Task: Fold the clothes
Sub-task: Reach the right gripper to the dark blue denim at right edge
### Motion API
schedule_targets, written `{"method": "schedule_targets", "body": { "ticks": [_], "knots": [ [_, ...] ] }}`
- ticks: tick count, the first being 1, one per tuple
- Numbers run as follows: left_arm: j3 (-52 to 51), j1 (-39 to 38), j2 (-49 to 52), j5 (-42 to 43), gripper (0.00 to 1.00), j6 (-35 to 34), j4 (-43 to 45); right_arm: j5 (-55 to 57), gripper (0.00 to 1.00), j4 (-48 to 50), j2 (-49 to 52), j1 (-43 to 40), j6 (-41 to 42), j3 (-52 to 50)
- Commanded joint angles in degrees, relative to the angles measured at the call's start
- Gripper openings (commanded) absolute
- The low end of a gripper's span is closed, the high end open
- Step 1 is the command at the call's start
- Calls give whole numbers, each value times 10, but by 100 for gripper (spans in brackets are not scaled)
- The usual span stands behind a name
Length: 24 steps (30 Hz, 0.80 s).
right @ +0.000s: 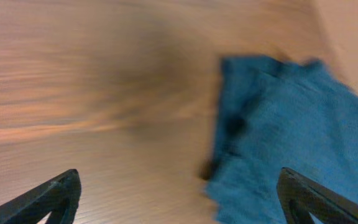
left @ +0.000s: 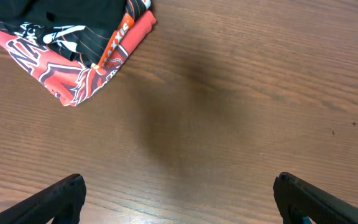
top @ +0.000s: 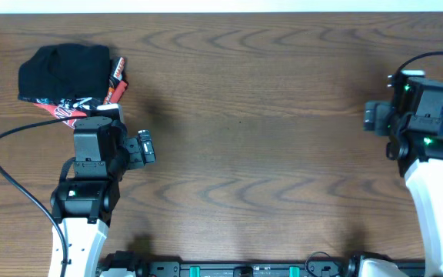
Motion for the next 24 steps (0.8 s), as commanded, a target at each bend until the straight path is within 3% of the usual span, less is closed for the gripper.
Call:
{"method": "schedule_targets", "body": {
  "ticks": [1,4,10,18,24],
  "knots": [
    [13,3,0,4,98,-13,-2,128,93,8,42,-49,-7,11],
    [13,3,0,4,98,-13,-2,128,92,19,87,-94,9,11],
    [13,3,0,4,98,-13,-2,127,70,40,170,-152,15,11],
    [12,3,0,4,98,-13,-3,127,64,83,225,-178,34,11],
    [12,3,0,4,98,-13,-4,127,34,98,233,-187,36,11]
  ]
}}
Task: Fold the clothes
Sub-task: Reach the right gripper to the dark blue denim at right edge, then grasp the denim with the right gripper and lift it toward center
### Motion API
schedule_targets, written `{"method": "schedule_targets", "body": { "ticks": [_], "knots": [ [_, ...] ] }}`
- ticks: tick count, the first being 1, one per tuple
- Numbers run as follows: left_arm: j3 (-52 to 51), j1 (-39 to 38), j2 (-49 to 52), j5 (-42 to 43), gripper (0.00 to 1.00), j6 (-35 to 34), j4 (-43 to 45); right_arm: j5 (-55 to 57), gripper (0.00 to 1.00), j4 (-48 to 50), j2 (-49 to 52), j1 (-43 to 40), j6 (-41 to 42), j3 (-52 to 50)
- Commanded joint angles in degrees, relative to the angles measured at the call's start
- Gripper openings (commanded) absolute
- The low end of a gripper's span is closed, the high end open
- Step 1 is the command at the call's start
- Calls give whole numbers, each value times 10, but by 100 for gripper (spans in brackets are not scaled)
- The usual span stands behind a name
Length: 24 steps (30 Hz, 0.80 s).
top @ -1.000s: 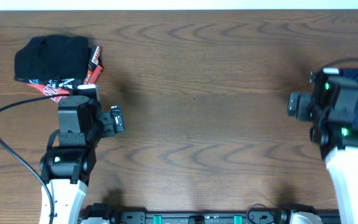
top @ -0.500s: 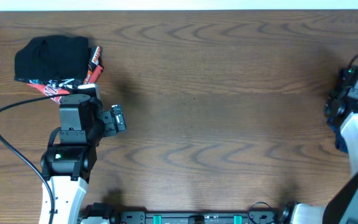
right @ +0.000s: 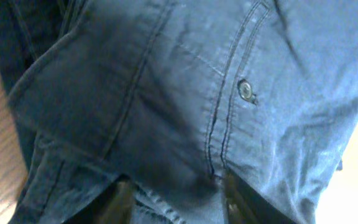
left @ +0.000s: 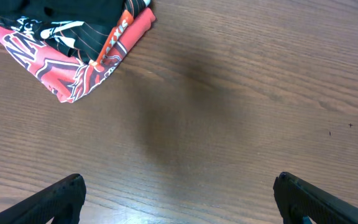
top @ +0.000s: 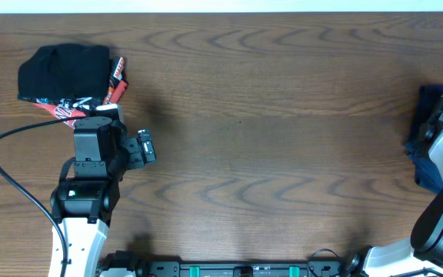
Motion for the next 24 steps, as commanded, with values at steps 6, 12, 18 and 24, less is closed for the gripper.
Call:
{"method": "schedule_targets", "body": {
  "ticks": [6,12,18,24],
  "knots": [
    [12,3,0,2,98,-3,-2,9,1,11,3,-14,25,9],
    [12,3,0,2,98,-3,-2,-94,1,8,-10,-12,24,19],
    [12,3,0,2,98,-3,-2,-360,1,2,-87,37,19,153],
    [12,3,0,2,98,-3,-2,-537,1,-28,-124,207,-42,330]
  ]
}}
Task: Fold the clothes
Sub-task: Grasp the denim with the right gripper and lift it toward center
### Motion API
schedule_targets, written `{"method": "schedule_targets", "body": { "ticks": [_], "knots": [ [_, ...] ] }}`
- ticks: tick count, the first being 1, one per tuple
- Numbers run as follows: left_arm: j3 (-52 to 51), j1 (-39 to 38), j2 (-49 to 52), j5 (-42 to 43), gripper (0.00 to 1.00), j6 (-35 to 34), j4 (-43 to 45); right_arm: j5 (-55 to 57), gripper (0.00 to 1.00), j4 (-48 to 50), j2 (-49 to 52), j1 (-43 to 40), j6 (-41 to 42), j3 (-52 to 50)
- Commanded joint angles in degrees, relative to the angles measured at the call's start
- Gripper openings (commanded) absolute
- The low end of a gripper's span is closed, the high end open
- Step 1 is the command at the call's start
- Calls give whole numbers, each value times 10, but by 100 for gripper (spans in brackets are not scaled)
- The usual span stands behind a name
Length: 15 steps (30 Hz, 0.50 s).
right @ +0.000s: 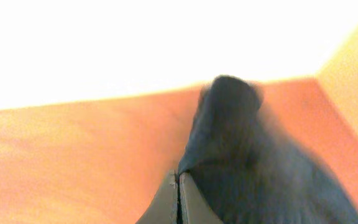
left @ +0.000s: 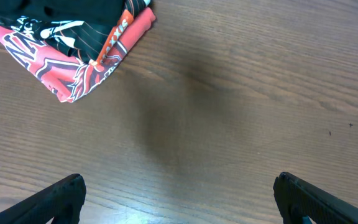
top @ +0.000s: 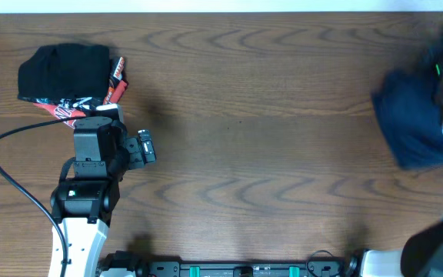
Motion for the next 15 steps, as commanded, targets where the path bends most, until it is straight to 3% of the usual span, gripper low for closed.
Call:
{"method": "schedule_targets", "body": {
  "ticks": [1,4,7,15],
  "knots": [
    [12,3,0,2,98,-3,-2,-187,1,-40,-35,125,-77,74],
    [12,3,0,2,98,-3,-1,-181,1,-102,-34,224,-155,81],
    [12,3,0,2,98,-3,-1,-134,1,-137,-19,303,-178,73],
    [12,3,0,2,98,-3,-1,15,1,-144,3,374,-159,63]
  ]
}}
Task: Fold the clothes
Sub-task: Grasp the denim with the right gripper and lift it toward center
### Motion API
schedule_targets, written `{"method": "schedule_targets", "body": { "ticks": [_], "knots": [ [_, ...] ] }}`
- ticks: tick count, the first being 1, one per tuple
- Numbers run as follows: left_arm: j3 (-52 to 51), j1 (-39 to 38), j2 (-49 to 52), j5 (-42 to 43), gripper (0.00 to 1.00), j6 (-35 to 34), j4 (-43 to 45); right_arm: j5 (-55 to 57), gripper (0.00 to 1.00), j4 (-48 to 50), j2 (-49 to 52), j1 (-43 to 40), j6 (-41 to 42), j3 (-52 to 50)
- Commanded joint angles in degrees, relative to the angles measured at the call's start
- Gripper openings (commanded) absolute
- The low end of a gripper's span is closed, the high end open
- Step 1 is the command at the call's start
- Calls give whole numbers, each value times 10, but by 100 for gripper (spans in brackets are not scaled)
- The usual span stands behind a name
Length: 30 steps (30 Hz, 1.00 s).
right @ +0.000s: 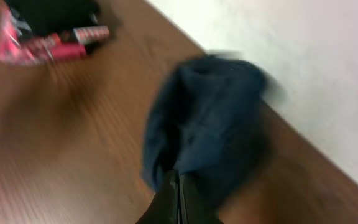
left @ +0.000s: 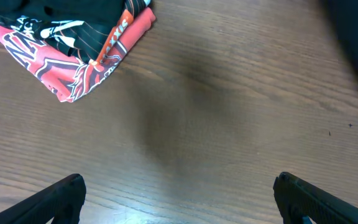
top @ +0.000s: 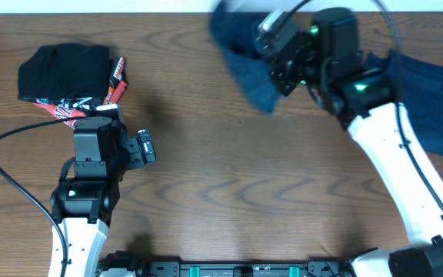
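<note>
A blue denim garment (top: 246, 60) hangs blurred over the back middle of the table, and its rest trails to the right edge (top: 429, 100). My right gripper (right: 178, 186) is shut on a fold of it (right: 210, 118). The folded black and red clothes (top: 68, 77) lie at the back left, and show in the left wrist view (left: 73, 43). My left gripper (left: 179, 193) stands open over bare wood in front of that stack, with nothing between its fingers (left: 61, 196).
The brown wooden table (top: 229, 192) has a white wall along its back edge (right: 303, 68). A black cable (top: 6, 177) loops left of the left arm. The right arm (top: 391, 146) slants across the right half of the table.
My right gripper, shut on the blue garment, was at the table's right edge and is now over the back middle, with the garment stretched leftward. The left arm has not moved.
My right gripper was open beside the blue garment on the right. Then it was down on the denim at the far right edge. Then it was shut on the cloth and raised. Now it holds it over the back middle. The left gripper stayed open by the folded stack.
</note>
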Motion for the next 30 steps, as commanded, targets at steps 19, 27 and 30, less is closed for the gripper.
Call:
{"method": "schedule_targets", "body": {
  "ticks": [19,27,30],
  "knots": [
    [12,3,0,137,99,-2,70,475,1,-158,-26,-27,286,5],
    [12,2,0,139,95,-2,75,420,1,93,-24,-33,177,5],
    [12,2,0,139,95,-2,79,216,1,214,-18,-28,141,5]
  ]
}}
